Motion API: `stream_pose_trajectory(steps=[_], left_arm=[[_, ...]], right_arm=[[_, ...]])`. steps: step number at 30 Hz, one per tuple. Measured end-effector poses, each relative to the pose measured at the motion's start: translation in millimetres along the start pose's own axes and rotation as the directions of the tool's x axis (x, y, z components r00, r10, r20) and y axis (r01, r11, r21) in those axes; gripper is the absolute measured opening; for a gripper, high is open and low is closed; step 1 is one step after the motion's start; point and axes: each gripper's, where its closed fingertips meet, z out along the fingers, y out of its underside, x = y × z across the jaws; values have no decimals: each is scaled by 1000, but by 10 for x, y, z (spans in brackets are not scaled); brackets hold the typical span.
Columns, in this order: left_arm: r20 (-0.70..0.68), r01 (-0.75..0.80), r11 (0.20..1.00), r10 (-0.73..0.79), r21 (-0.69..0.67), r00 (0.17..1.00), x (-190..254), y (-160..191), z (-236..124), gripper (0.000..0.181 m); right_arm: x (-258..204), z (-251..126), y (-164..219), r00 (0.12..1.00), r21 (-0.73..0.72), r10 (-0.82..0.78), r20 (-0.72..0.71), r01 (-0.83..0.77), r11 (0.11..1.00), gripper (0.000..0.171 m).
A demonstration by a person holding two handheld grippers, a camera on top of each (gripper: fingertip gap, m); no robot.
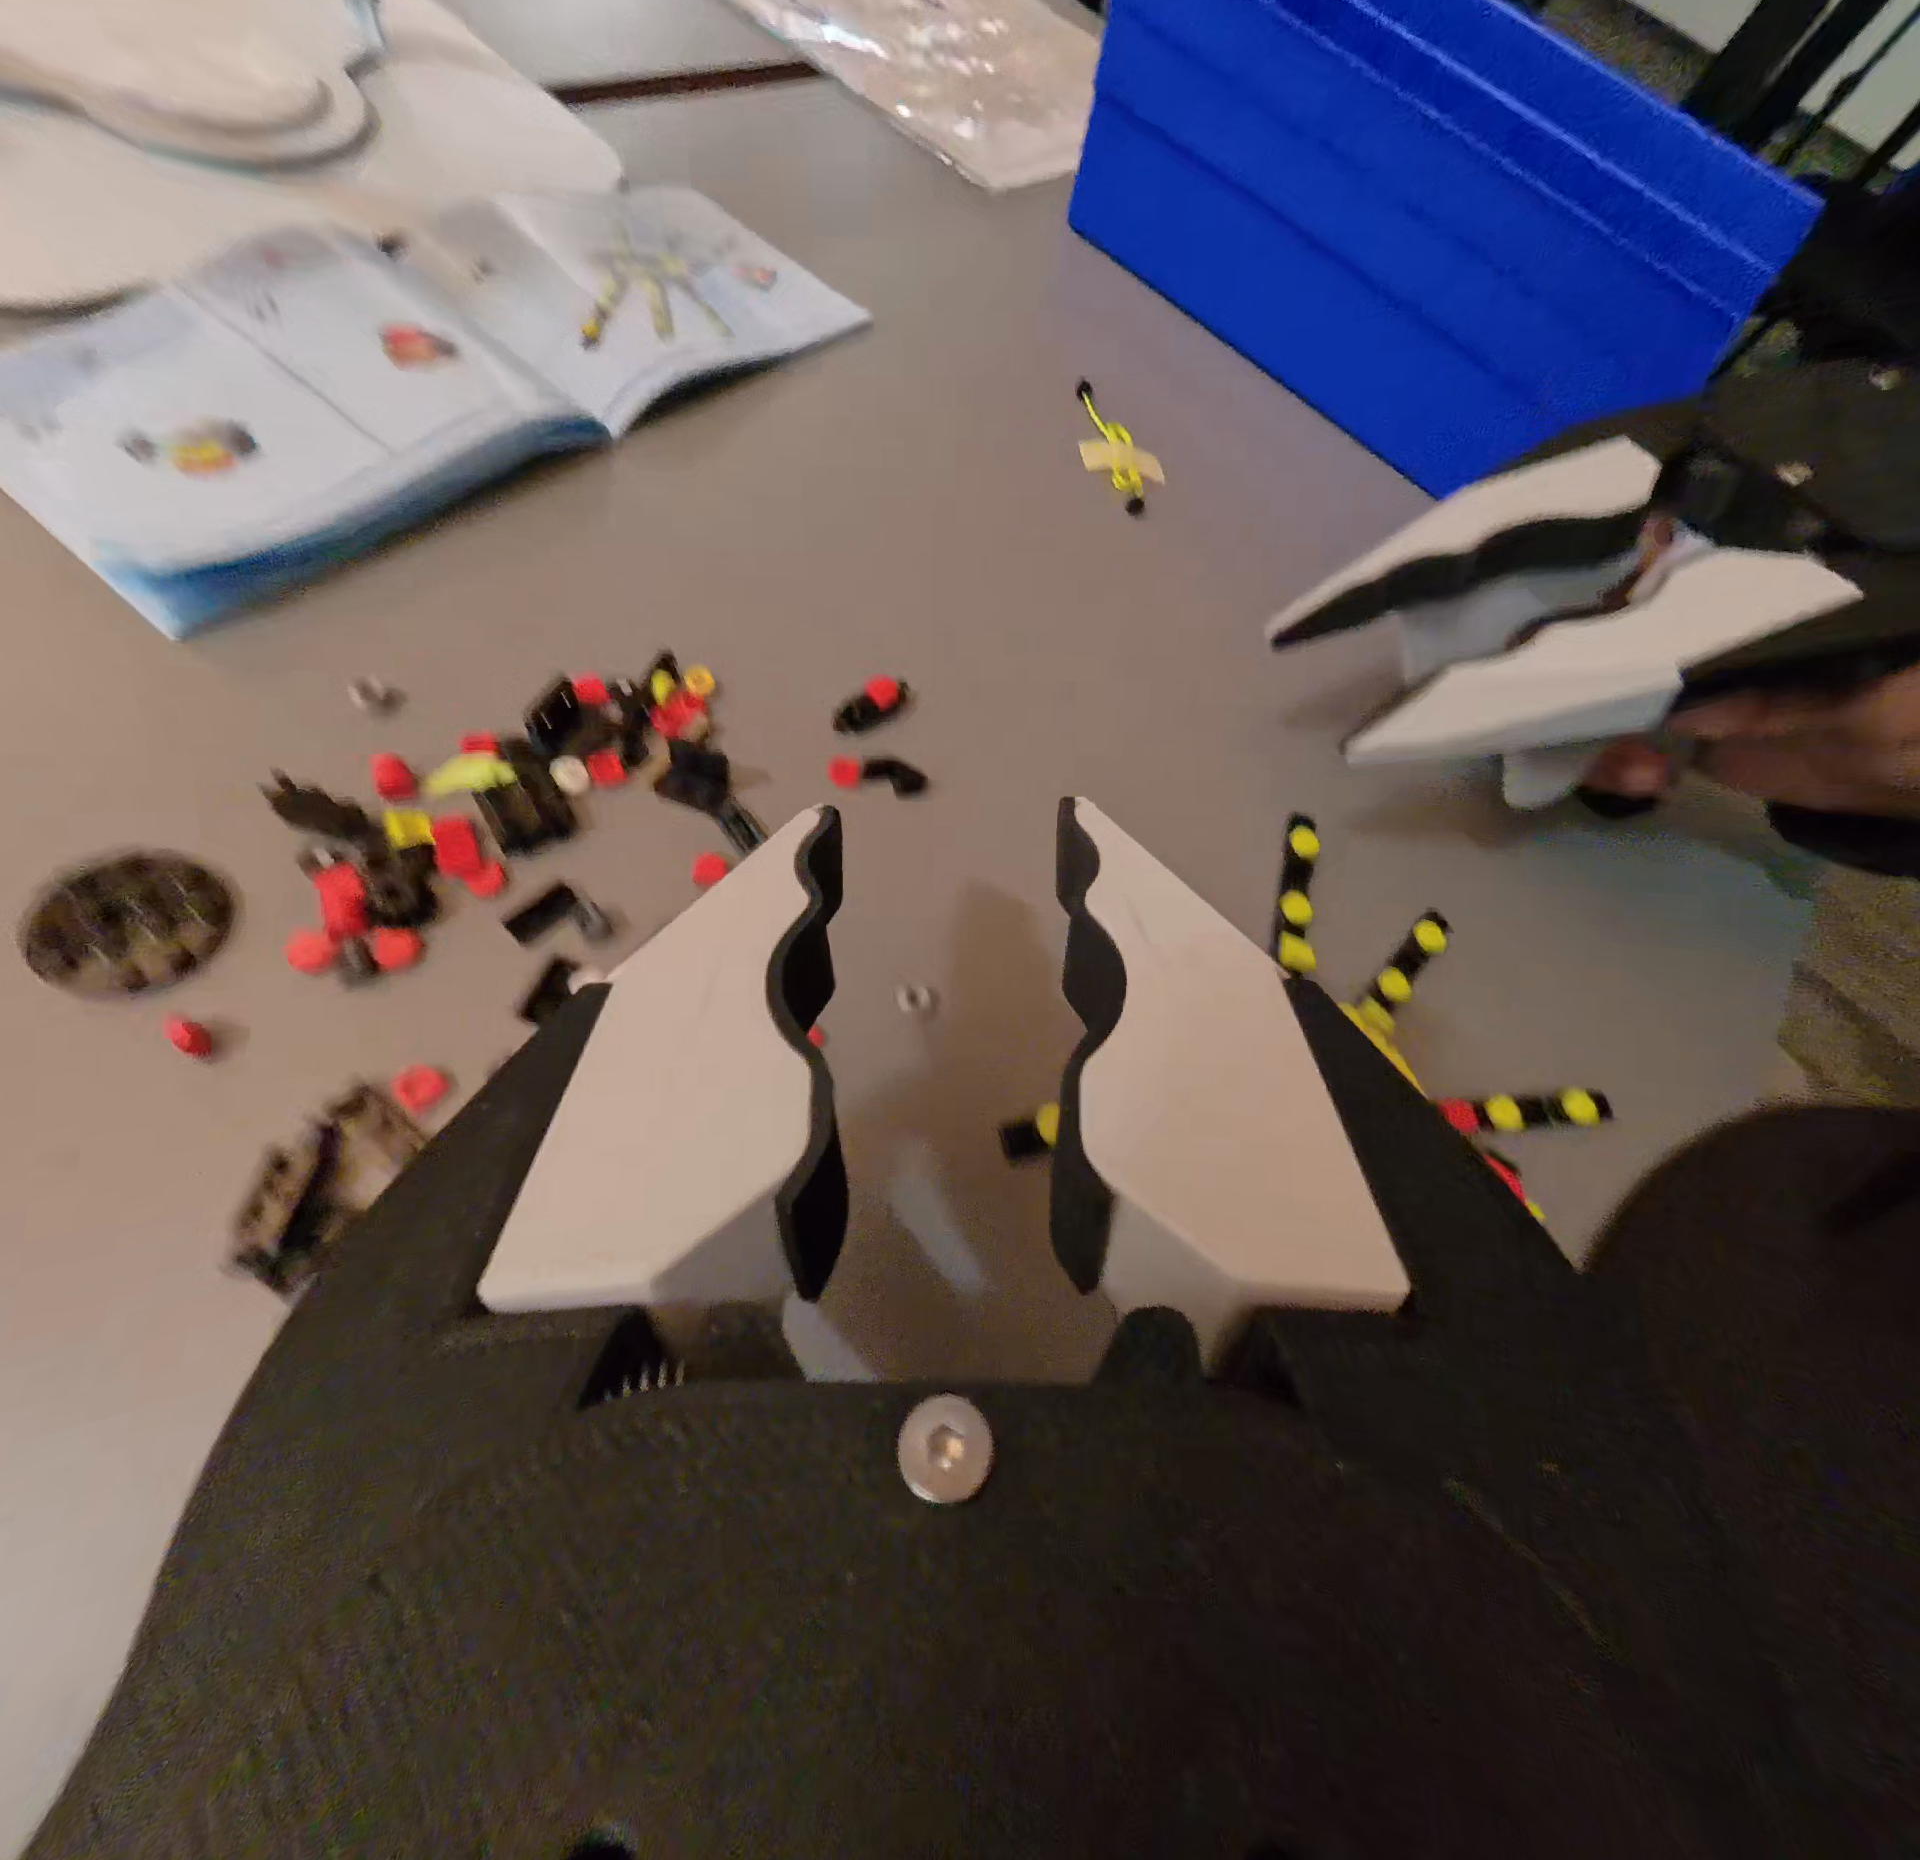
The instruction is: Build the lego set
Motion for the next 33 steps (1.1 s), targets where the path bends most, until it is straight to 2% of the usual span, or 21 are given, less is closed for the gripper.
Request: stream_pose_trajectory(steps=[5,10,15,22,24,26,30,33], left_arm=[[22,-93,994,94,-57,995,-167,-553,508,71],[188,-56,981,91,-184,978,-694,-932,1352,82],[282,9,964,70,-267,957,-965,-979,1926,86],[321,12,946,98,-324,942,-1109,-743,2164,93],[318,15,946,95,-325,943,-1098,-746,2163,85],[321,17,946,93,-324,942,-1087,-762,2159,63],[309,11,946,95,-324,946,-1024,-767,2147,34],[299,15,957,76,-290,951,-996,-806,2105,23]], right_arm=[[-47,-148,-64,999,34,39,21,-40,999,36],[-75,-327,-174,999,74,-27,-18,28,997,35],[-78,-352,-140,997,57,-67,-34,69,996,35],[-56,-366,-136,999,58,-47,-25,49,997,34],[-53,-362,-136,999,60,-30,-17,31,998,34],[-56,-355,-136,1000,62,-17,-11,18,998,34],[-63,-340,-120,1000,55,-14,-8,15,998,34],[-68,-334,-112,1000,48,-25,-12,26,998,34]])
